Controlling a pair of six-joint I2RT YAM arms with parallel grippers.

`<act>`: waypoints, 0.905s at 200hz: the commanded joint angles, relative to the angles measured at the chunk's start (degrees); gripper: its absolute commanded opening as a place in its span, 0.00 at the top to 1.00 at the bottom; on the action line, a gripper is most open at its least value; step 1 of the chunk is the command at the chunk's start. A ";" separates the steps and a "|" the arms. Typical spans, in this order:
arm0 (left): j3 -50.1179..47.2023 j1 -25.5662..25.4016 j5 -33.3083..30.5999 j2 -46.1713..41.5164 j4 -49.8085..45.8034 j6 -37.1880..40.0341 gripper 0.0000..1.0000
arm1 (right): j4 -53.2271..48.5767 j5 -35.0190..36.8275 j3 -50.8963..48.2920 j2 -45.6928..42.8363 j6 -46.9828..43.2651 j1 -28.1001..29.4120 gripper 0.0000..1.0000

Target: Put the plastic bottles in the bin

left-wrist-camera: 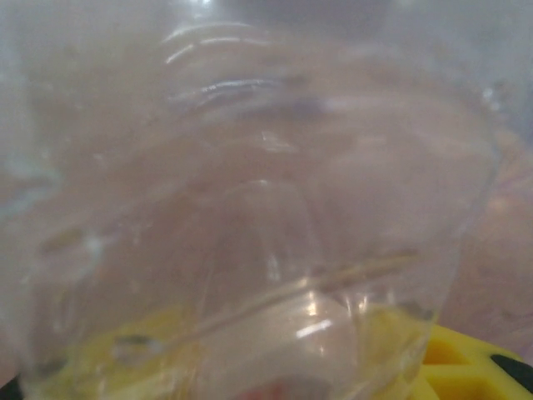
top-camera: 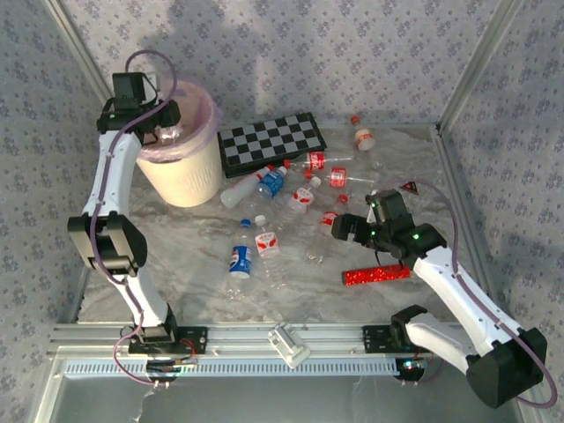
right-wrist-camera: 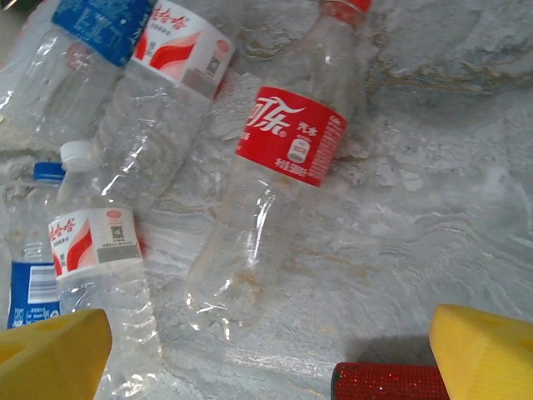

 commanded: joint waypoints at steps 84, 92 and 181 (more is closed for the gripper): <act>-9.07 -1.08 1.73 8.64 2.90 4.50 0.63 | -3.51 0.66 1.03 1.56 7.36 -0.80 0.00; -9.35 -1.08 1.89 8.60 3.21 4.18 0.44 | -4.57 1.89 1.24 1.75 8.33 -0.13 0.00; -0.55 -1.82 3.42 5.06 -2.11 5.78 0.00 | 0.20 11.75 -1.46 7.40 19.39 13.60 0.00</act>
